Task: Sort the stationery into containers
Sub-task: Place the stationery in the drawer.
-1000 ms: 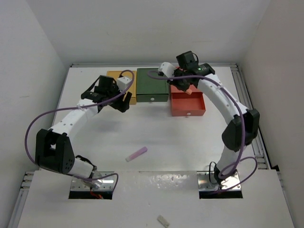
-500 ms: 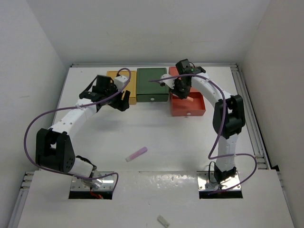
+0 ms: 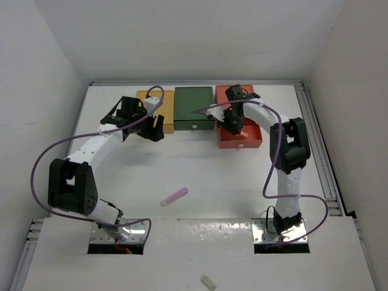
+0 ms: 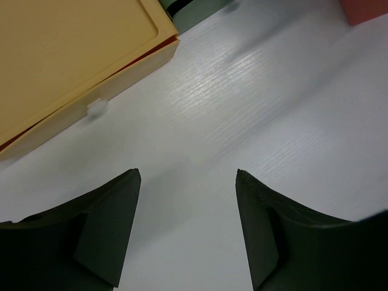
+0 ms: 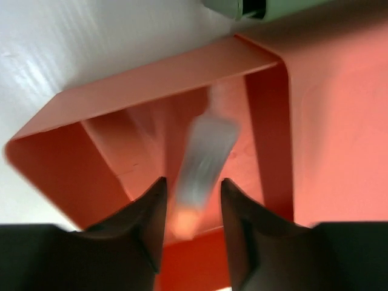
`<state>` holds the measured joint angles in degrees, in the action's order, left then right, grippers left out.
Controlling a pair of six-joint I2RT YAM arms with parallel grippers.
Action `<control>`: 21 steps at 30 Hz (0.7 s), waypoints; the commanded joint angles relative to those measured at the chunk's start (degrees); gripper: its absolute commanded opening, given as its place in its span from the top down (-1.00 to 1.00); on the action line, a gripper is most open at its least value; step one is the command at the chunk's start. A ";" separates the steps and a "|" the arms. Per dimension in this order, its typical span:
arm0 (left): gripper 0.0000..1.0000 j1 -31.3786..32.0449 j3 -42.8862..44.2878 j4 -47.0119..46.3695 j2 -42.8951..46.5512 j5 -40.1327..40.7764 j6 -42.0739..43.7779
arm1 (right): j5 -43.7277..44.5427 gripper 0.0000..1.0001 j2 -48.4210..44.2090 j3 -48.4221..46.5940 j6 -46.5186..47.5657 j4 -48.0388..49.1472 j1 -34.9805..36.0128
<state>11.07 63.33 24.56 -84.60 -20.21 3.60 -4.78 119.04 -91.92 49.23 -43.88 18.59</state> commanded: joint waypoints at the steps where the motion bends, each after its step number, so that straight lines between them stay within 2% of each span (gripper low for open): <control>1: -0.41 -0.88 1.36 -1.62 0.13 -2.03 -1.31 | 0.55 0.17 0.75 -0.10 1.66 3.71 0.57; 2: -0.41 -0.96 1.36 -1.62 0.31 -2.03 -1.40 | 1.08 0.08 0.58 -0.28 1.48 4.06 0.66; 4: -0.40 -1.05 1.36 -1.62 0.66 -1.94 -1.31 | 1.35 0.04 0.23 -0.89 1.04 3.98 0.66; 11: -0.39 -1.84 4.77 -0.74 0.57 -2.03 -1.22 | 0.56 0.19 -7.23 -4.14 -2.20 1.70 2.15; 14: -0.38 -3.33 6.10 -0.82 0.57 -2.90 -2.89 | -5.23 0.26 -10.75 -5.46 -6.07 -3.48 5.13; 17: -0.39 -7.98 6.10 -1.18 -0.74 -12.00 -9.55 | -12.43 0.25 -18.20 0.57 -8.80 -6.48 11.19; 21: -0.39 -13.51 4.96 -2.49 -0.48 -17.06 -12.21 | -13.77 0.20 -24.89 11.55 -9.59 -3.77 21.03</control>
<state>1.21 67.85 23.94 -85.43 -30.44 -4.29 -12.69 98.52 -87.48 41.89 -46.17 33.93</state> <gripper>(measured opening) 0.694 0.391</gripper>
